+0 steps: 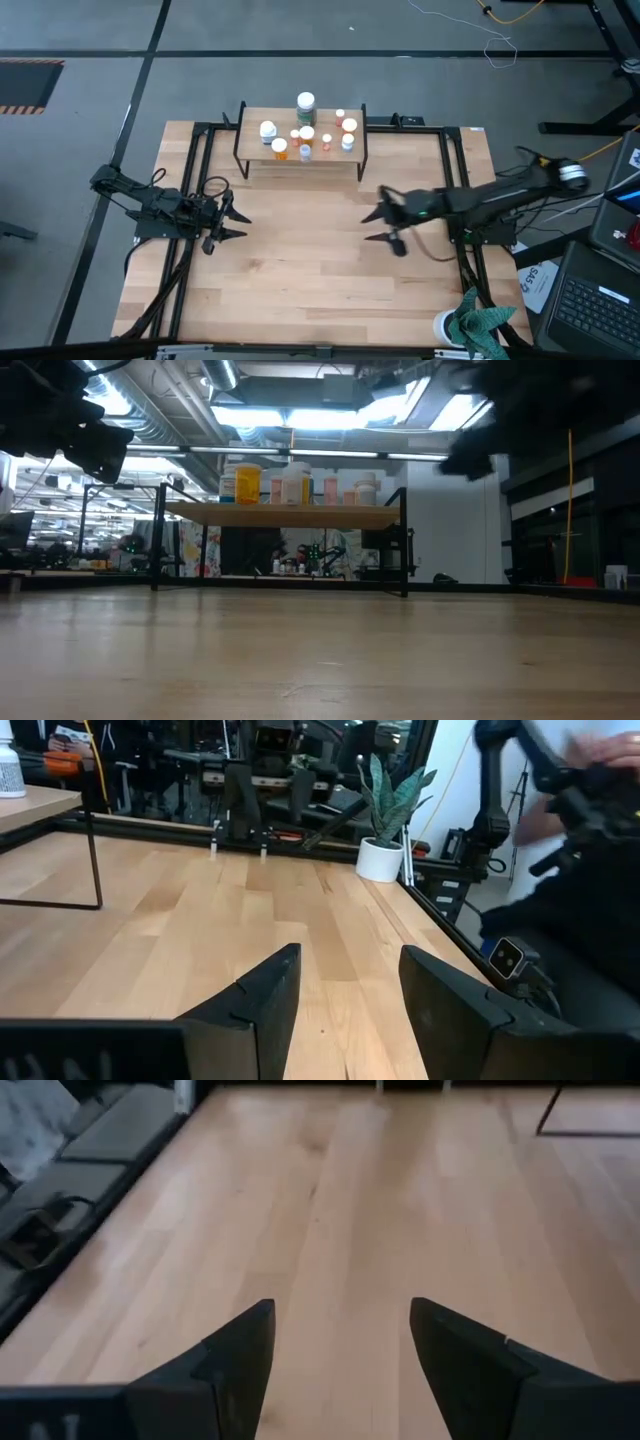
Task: Pick and place medicine bottles onto shelf by color
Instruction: Return to Home Position
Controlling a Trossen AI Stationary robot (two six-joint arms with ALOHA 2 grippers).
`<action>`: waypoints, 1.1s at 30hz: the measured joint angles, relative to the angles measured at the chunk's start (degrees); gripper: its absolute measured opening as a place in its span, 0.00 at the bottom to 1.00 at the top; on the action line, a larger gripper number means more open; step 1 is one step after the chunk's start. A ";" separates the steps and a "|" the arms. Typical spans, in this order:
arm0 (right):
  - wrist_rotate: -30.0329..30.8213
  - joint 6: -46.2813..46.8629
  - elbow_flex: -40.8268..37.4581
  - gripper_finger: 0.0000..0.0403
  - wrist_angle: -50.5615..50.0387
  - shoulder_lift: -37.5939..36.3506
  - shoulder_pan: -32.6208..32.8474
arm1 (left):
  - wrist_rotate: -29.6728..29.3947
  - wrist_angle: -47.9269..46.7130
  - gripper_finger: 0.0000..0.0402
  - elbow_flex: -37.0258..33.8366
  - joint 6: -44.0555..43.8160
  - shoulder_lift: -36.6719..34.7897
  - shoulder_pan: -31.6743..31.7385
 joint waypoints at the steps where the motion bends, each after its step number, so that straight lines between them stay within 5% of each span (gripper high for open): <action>1: -0.02 0.14 -2.56 0.58 -0.19 -4.15 0.04 | -0.03 0.00 0.42 0.00 0.02 0.00 0.00; 8: -0.19 0.07 -14.55 0.58 -1.69 -28.21 0.98 | -0.02 0.00 0.42 0.00 0.00 -0.01 0.00; 19: -0.17 0.01 -16.26 0.58 -19.57 -53.37 -0.42 | -0.02 0.00 0.42 0.00 0.00 -0.01 0.00; 33: -0.17 -0.06 -16.29 0.58 -25.75 -63.75 -0.63 | -0.02 0.00 0.42 0.00 0.00 -0.01 0.00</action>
